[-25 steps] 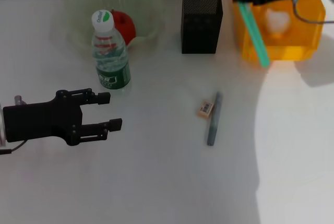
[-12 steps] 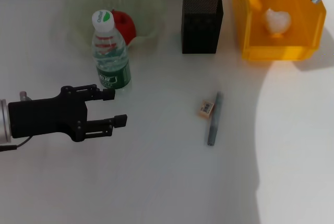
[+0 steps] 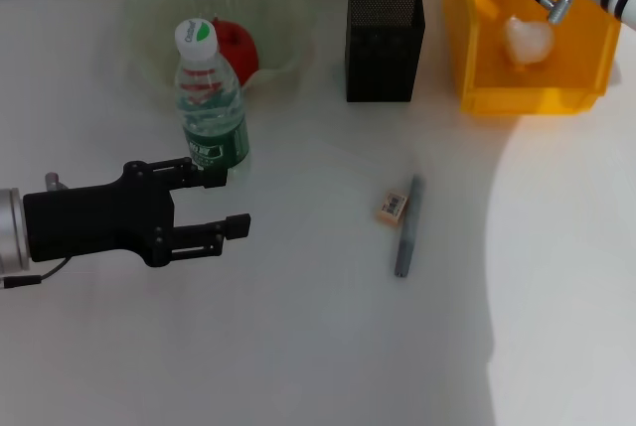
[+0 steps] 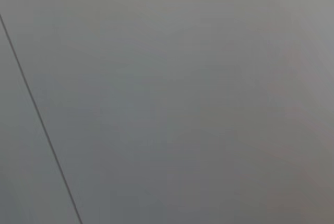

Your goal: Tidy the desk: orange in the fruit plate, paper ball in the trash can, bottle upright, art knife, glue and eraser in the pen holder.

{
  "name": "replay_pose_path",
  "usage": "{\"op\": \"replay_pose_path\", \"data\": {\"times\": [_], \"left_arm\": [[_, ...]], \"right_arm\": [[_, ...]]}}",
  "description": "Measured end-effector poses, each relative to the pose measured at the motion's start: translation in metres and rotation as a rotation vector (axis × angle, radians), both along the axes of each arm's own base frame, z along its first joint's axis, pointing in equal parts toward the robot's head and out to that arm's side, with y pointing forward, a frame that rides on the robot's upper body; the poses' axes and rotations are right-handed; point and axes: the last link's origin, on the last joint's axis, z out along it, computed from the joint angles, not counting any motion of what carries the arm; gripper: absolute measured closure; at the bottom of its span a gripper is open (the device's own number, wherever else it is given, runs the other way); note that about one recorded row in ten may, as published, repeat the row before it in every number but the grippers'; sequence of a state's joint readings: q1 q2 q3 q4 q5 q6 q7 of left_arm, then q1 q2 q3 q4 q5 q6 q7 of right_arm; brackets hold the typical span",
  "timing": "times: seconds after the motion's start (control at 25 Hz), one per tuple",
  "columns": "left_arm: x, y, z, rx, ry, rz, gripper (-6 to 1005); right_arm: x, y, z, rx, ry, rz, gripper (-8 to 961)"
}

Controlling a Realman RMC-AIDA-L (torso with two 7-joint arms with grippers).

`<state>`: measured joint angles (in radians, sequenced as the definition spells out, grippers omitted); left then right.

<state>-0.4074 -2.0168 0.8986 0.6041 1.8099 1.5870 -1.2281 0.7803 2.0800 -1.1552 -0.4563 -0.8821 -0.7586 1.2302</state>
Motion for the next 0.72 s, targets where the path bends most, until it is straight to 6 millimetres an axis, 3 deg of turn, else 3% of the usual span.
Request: {"op": "replay_pose_path", "data": {"times": [0.2, 0.36, 0.52, 0.64, 0.72], "left_arm": [[0.001, 0.001, 0.001, 0.003, -0.005, 0.0, 274], [0.001, 0.001, 0.002, -0.001, -0.006, 0.0, 274], [0.0, 0.0, 0.005, -0.008, -0.011, -0.002, 274], [0.0, -0.002, 0.006, -0.01, -0.013, -0.005, 274], [-0.001, -0.002, 0.007, -0.013, -0.014, -0.003, 274]], "right_arm": [[0.003, -0.01, 0.003, -0.031, 0.017, 0.041, 632], [0.001, -0.024, 0.021, -0.098, -0.01, 0.099, 613], [-0.01, -0.046, 0.047, -0.193, -0.133, 0.163, 449], [-0.024, -0.063, 0.084, -0.342, -0.247, 0.168, 334], [-0.028, -0.067, 0.09, -0.403, -0.284, 0.167, 259]]}}
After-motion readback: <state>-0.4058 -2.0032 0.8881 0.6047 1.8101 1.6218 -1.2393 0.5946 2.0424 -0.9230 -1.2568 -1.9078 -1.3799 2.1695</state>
